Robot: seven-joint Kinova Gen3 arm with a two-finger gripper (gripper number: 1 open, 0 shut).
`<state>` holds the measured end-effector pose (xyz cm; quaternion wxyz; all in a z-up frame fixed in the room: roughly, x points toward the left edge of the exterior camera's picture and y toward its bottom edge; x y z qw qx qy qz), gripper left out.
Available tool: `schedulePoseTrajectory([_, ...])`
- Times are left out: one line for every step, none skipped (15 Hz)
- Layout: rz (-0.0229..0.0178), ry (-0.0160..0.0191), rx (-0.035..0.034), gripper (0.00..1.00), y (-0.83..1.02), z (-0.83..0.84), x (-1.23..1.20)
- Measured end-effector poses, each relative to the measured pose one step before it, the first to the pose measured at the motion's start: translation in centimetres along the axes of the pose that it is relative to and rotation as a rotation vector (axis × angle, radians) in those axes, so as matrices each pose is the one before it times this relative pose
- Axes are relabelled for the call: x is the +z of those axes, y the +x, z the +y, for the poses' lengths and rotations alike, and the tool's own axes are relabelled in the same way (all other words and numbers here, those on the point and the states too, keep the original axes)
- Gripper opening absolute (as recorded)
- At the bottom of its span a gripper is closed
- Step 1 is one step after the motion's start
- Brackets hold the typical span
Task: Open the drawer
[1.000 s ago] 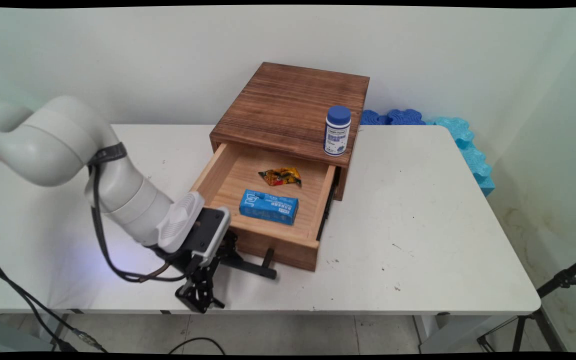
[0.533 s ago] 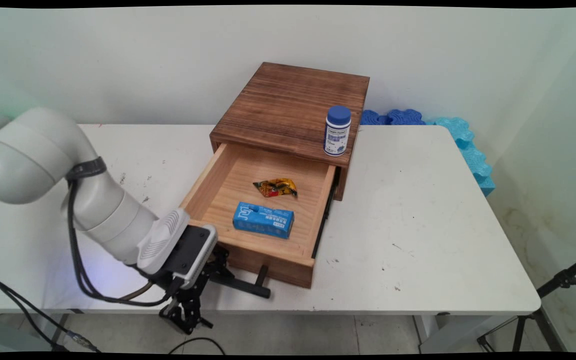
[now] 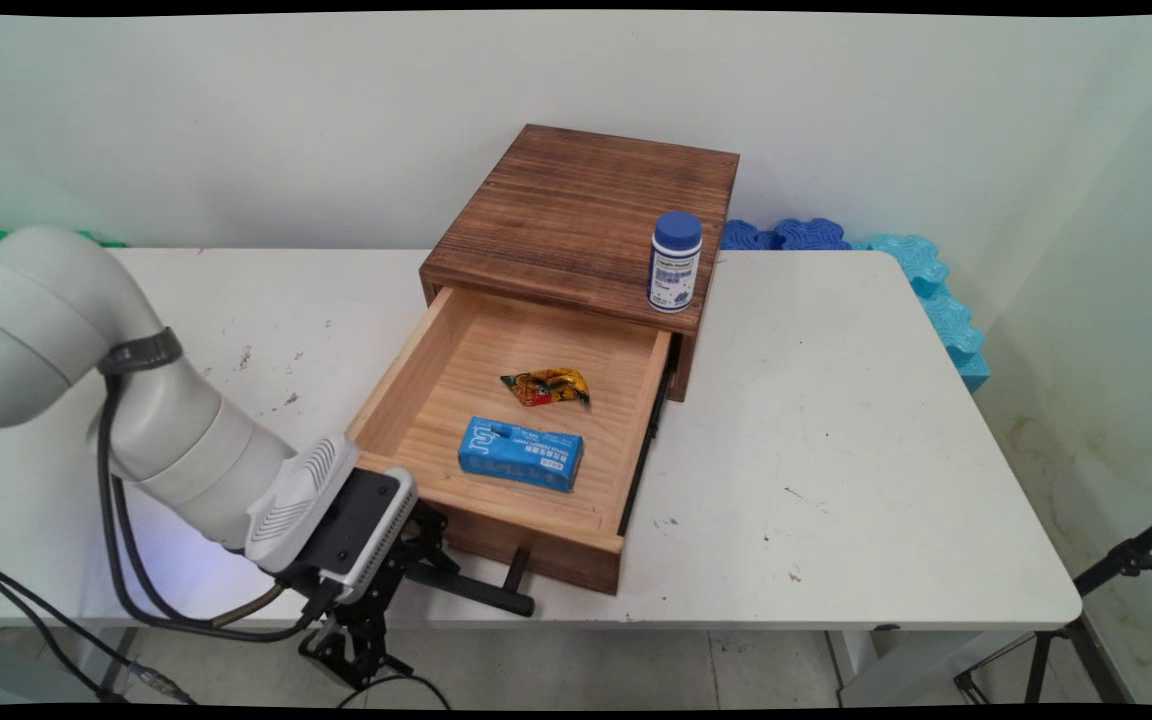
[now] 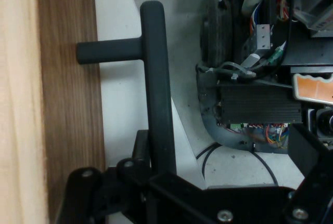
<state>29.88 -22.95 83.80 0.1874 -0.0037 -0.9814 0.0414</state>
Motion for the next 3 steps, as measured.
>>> schedulePoseTrajectory([0.00158,0.0013,0.00245,1.0,-0.004,0.151,-0.096])
schedulePoseTrajectory([0.00143,0.00118,0.00193,1.0,-0.003,0.113,-0.086])
schedulePoseTrajectory([0.00188,0.00203,0.00352,1.0,0.008,0.094,-0.098])
